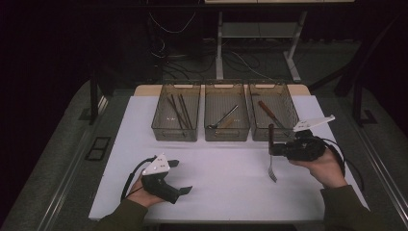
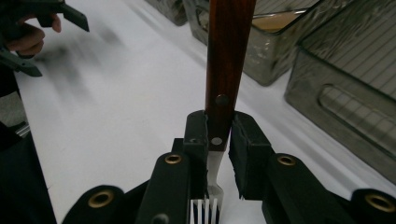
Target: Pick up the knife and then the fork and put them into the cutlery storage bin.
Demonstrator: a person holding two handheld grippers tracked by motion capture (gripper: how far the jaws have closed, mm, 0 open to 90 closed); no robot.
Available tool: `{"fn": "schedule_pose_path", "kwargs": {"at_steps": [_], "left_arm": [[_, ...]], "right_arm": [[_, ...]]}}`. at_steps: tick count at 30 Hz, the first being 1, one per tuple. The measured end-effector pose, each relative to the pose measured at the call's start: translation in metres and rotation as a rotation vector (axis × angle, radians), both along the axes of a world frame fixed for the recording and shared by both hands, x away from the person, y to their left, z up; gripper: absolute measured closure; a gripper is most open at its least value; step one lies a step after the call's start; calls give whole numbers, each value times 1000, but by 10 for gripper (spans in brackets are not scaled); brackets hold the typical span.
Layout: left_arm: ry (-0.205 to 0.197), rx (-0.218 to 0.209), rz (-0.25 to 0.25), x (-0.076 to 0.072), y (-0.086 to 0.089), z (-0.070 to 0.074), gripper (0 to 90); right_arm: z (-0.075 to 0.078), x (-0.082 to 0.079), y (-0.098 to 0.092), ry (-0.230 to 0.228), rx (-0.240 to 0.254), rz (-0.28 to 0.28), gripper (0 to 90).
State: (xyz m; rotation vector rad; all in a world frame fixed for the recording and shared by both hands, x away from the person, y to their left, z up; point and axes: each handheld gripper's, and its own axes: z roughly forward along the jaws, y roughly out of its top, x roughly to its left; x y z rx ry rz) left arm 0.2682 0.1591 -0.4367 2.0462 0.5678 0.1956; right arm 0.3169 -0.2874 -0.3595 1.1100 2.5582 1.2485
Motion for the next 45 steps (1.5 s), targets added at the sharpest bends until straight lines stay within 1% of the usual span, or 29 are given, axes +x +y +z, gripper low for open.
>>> {"fn": "schedule_pose_path", "kwargs": {"at_steps": [12,17,20,21,26,31,33,36,39,40,42,45], "left_arm": [[5,1,3,0,0,0,0],[6,-4,5,0,0,-1,0],[3,1,2,0,0,-1,0],[2,-3,4,0,0,-1,0],[7,-2,4,0,0,-1,0],[2,-3,3,0,0,-1,0],[2,-3,2,0,0,-1,0],[3,-4,3,0,0,-1,0],[3,1,2,0,0,0,0],[3,1,2,0,0,0,0],[7,-2,4,0,0,0,0],[7,-2,3,0,0,0,0]], "right_arm": [[11,8,-14,-39,28,-53,771],[19,14,-20,-62,27,-74,770],[27,18,-24,-83,30,-98,771],[31,19,-25,-90,29,-103,771],[49,28,-28,-121,13,-131,771],[69,37,-30,-148,-3,-148,771],[76,41,-31,-158,-17,-160,771],[85,50,-33,-175,-26,-184,771],[92,61,-36,-176,-29,-210,771],[94,65,-37,-171,-31,-217,771],[95,73,-37,-173,-53,-234,771],[91,85,-38,-158,-76,-251,771]]}}
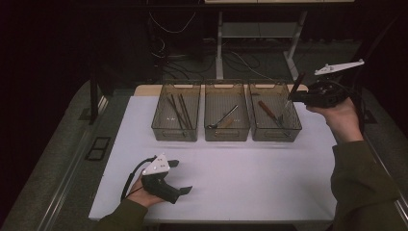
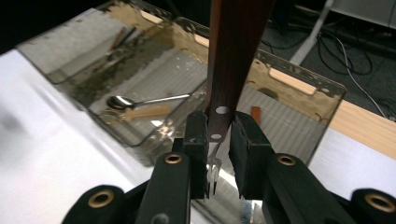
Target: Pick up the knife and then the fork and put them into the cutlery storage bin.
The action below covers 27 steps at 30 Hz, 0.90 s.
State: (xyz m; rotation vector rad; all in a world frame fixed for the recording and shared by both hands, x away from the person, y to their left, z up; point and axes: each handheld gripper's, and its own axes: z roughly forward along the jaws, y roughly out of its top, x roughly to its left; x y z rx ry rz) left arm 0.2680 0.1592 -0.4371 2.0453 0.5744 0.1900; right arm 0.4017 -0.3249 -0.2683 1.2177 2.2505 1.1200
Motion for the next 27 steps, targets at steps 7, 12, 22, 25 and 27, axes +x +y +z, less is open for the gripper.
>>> {"fn": "schedule_pose_path", "kwargs": {"at_steps": [7,12,22,25,27], "left_arm": [[0,1,-1,0,0,0,0],[-1,-3,0,0,0,0,0],[0,-5,-1,0,0,0,0],[1,-5,-2,0,0,0,0],[1,-4,-3,0,0,-1,0]], "right_arm": [[-19,23,3,54,-64,-24,771],[-33,34,7,99,-95,-36,771],[-57,47,11,188,-147,-50,770],[-58,50,11,188,-134,-53,770],[-58,52,11,189,-136,-54,770]]}}
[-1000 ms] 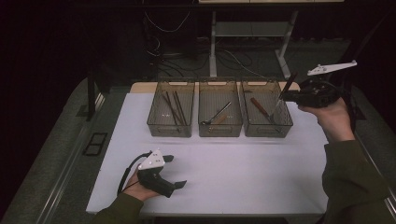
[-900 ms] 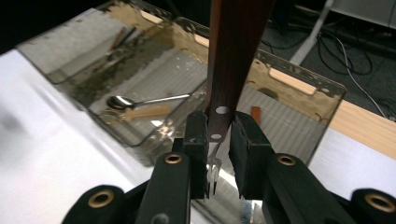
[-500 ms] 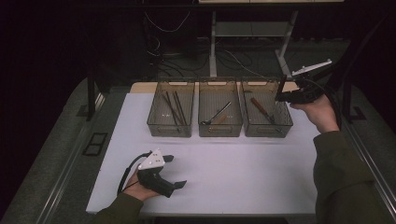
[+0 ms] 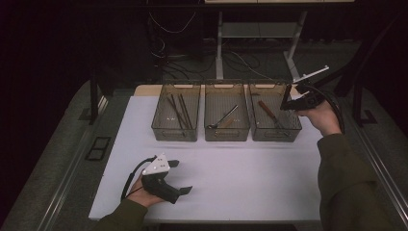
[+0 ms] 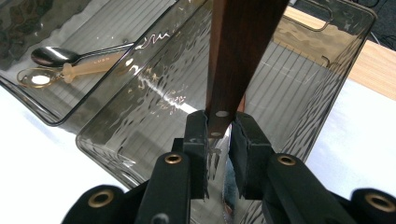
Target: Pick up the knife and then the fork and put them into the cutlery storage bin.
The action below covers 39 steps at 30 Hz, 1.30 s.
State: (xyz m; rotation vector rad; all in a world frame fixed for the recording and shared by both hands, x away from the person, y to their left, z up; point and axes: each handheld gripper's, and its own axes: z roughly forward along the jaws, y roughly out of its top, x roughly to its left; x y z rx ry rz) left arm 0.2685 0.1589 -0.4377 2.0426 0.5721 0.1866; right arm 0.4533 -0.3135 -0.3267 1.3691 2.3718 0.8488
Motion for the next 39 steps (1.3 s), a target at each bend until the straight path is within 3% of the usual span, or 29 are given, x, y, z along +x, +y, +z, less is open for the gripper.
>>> {"fn": "schedule_pose_path", "kwargs": {"at_steps": [7,17,28,35,39], "left_arm": [[2,0,0,0,0,0,0],[3,-5,0,0,0,0,0],[2,-1,-7,-1,-1,0,0],[2,0,-9,-1,-1,1,0],[0,0,-5,-1,-1,0,0]], "right_arm": [[-6,13,5,3,32,-13,770],[-21,39,26,30,16,-28,769],[-53,53,43,108,-63,-62,757],[-50,50,43,63,-47,-65,581],[-44,45,39,17,4,-58,437]]}}
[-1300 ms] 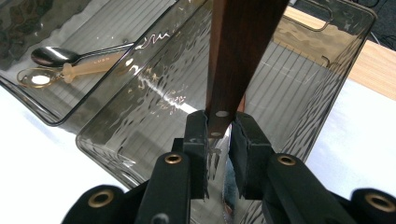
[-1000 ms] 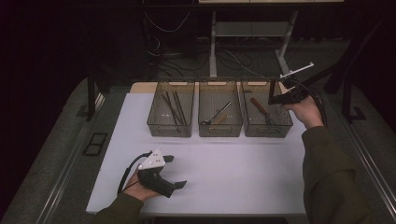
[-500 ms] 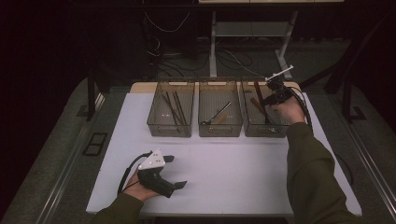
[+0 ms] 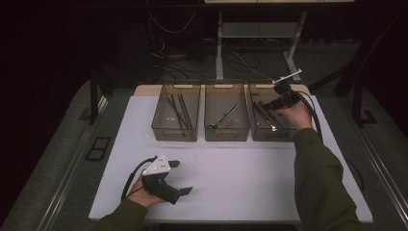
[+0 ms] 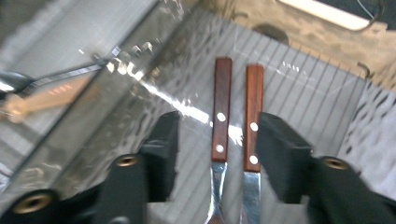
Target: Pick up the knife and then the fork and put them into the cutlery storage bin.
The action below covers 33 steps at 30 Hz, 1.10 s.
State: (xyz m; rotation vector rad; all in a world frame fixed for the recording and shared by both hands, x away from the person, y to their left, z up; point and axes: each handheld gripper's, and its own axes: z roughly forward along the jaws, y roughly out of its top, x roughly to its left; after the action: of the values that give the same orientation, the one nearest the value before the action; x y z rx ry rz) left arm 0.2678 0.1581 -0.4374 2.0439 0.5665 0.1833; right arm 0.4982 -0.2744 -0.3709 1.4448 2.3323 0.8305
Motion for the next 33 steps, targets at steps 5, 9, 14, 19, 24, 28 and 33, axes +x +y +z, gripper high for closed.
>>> {"fn": "schedule_pose_path", "kwargs": {"at_steps": [5,9,14,19,24,28,33], "left_arm": [[1,5,-2,1,0,0,0],[1,6,1,1,0,0,0],[5,3,7,2,0,0,0],[6,9,8,4,1,-1,0],[7,1,14,5,2,-1,0],[4,-4,21,5,5,0,0],[6,-9,30,7,9,-1,0]], "right_arm": [[3,-12,-7,-28,60,4,335],[1,-25,-9,-90,45,-7,292],[-1,-38,-12,-98,88,-4,207],[0,-51,-13,-144,125,1,175],[1,-65,-13,-175,137,26,171],[3,-77,-12,-193,134,47,133],[5,-96,-9,-219,148,73,133]]}}
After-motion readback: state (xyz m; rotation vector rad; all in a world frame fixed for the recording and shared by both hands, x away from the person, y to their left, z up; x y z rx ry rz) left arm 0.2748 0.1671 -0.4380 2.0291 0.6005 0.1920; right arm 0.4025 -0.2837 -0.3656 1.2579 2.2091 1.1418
